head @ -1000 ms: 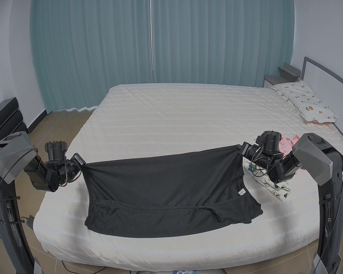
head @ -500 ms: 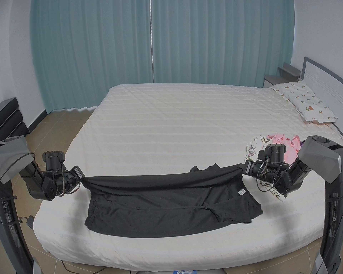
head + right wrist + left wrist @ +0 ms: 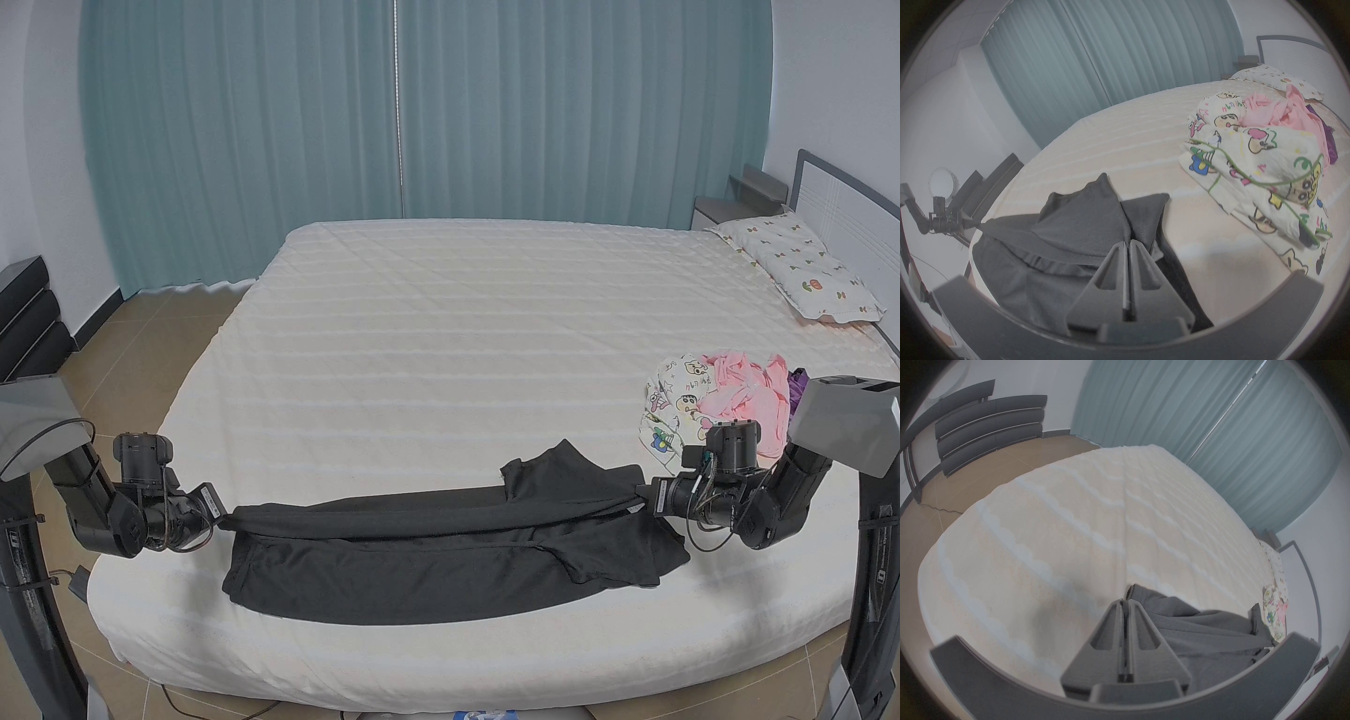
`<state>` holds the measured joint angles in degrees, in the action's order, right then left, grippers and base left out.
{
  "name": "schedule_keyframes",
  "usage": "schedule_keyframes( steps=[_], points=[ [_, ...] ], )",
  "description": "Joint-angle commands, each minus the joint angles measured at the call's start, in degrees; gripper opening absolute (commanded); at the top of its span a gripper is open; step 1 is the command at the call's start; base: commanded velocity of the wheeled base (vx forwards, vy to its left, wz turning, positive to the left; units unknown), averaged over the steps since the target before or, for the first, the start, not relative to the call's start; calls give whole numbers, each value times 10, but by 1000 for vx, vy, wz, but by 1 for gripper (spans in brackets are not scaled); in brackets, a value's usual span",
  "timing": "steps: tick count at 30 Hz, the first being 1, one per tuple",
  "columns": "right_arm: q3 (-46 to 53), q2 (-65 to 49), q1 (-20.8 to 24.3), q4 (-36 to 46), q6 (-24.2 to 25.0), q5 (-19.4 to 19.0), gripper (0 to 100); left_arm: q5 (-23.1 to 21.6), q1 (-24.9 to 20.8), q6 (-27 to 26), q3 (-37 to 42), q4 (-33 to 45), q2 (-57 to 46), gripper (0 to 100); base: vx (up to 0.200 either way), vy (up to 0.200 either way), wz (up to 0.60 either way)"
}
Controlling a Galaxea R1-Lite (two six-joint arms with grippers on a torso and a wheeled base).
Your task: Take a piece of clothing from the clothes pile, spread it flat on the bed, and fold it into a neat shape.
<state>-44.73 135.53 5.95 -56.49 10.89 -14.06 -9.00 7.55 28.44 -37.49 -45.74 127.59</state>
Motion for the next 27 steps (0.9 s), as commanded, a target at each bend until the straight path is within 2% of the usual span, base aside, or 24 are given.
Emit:
schedule_keyframes(
  steps=[1, 2, 3, 4, 5, 11, 16, 19, 20, 22, 24, 27],
  points=[
    [15, 17, 1, -12, -2, 0, 0, -1, 0, -8, 7, 0, 21, 0, 0, 0, 0],
    [15, 21, 3, -16, -2, 0, 0, 0, 0, -8, 8, 0, 25, 0, 0, 0, 0],
    [15, 21, 3, -16, -2, 0, 100, 0, 0, -8, 8, 0, 25, 0, 0, 0, 0],
    [14, 29, 4, -23, -1, 0, 100, -1, 0, -8, 11, 0, 29, 0, 0, 0, 0],
    [14, 32, 5, -27, -1, 0, 100, -1, 0, -8, 13, 0, 31, 100, 0, 0, 0],
    [11, 9, 1, -42, 32, -9, 100, -1, 1, -3, 25, 0, 30, 100, 0, 0, 0],
    [-3, -41, 2, -35, 117, -26, 100, -7, 28, 7, 41, -1, 1, 100, 0, 0, 0],
    [-17, -44, 8, -30, 135, -25, 100, -25, 47, 38, 44, -1, -20, 100, 0, 0, 0],
    [-25, -41, 19, -29, 140, -26, 100, -46, 66, 81, 44, 0, -46, 100, 0, 0, 0],
    [-31, -37, 30, -28, 150, -26, 100, -66, 84, 120, 41, 2, -69, 100, 0, 0, 0],
    [-42, -23, 46, -24, 169, -26, 100, -85, 91, 151, 37, 5, -88, 100, 0, 0, 0],
    [-83, 9, 53, 17, 172, -26, 100, -89, 82, 164, 36, 5, -89, 100, 0, 0, 0]
  ],
)
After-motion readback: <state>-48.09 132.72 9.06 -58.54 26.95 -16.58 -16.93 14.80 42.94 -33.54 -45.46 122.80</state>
